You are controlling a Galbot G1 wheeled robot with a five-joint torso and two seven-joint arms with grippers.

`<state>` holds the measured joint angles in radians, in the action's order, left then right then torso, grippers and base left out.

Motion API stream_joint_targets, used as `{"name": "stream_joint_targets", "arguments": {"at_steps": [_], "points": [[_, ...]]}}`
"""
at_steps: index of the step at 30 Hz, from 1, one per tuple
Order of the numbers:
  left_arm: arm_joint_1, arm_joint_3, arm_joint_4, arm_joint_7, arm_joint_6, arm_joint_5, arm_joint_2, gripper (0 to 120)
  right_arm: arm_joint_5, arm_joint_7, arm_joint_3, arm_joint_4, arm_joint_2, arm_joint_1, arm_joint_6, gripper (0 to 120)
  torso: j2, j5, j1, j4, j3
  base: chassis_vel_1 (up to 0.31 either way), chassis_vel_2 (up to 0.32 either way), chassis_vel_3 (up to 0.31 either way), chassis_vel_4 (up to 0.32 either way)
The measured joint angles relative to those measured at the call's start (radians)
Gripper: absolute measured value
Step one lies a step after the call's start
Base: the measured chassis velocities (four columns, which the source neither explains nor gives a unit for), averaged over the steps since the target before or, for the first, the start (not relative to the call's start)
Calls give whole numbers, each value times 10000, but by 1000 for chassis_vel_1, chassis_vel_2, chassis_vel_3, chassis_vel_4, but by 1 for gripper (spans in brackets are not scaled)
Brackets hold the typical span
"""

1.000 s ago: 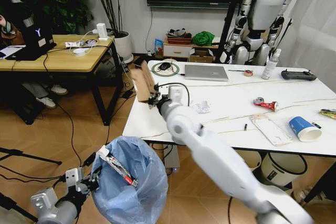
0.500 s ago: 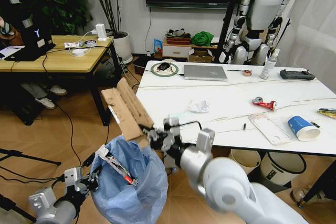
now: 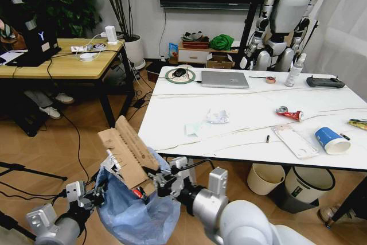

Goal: Pick up the trash bin and place the trash from the table into it.

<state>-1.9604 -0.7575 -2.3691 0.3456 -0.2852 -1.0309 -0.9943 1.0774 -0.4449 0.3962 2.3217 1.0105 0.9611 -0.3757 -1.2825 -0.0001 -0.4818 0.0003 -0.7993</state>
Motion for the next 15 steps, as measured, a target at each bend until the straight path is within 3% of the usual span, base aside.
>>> {"name": "stream_joint_targets", "arguments": {"at_steps": [8,13,15], "points": [[1,-1,-24,-1,0,12,-46,0,-240,118,69,-111,165,38,24,4,1,0,-1,-1,0,0,0,0,0],[-18,-9,-79,-3,0,27,-91,0,-417,140,154,-224,268,71,33,25,2,0,-1,-1,0,0,0,0,0],[-20,-11,-81,-3,0,27,-93,0,-430,143,155,-225,268,78,33,29,2,0,0,-1,0,0,0,0,0]]}}
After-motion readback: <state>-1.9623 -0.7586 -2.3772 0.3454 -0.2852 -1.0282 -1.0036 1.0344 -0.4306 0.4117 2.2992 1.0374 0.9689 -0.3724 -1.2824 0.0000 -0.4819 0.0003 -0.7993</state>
